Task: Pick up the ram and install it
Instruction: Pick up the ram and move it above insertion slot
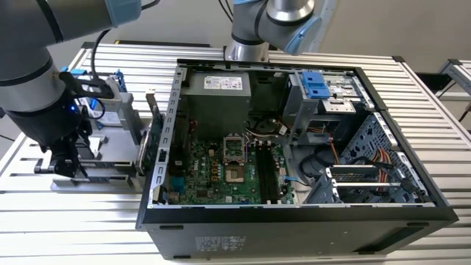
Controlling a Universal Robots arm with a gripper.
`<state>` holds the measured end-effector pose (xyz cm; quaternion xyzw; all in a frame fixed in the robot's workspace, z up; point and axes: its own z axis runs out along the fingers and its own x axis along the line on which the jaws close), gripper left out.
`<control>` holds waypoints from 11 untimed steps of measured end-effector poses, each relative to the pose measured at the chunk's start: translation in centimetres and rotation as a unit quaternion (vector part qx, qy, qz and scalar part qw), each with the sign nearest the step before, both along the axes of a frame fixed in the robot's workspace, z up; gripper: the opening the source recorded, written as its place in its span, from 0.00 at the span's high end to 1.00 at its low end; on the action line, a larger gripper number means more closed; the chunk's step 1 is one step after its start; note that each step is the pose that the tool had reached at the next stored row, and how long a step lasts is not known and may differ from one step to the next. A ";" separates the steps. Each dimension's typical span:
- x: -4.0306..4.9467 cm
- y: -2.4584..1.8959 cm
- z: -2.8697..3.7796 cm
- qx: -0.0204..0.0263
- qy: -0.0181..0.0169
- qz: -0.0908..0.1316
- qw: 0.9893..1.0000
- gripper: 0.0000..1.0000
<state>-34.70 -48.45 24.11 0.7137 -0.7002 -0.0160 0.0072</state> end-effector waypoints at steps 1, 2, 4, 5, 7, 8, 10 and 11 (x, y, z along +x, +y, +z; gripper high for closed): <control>0.00 0.01 -0.13 0.000 0.000 0.000 1.000 0.00; 0.00 0.02 -0.25 0.000 0.000 0.000 1.000 0.00; 0.00 0.02 -0.49 0.000 0.000 0.000 1.000 0.00; 0.00 0.02 -0.61 0.000 0.000 0.000 1.000 0.00; 0.00 0.02 -0.83 0.000 0.000 0.000 1.000 0.00; 0.00 0.03 -0.94 0.000 0.000 0.000 1.000 0.00; 0.00 0.03 -1.17 0.000 0.000 0.000 1.000 0.00; 0.01 0.03 -1.31 0.000 0.000 0.000 1.000 0.00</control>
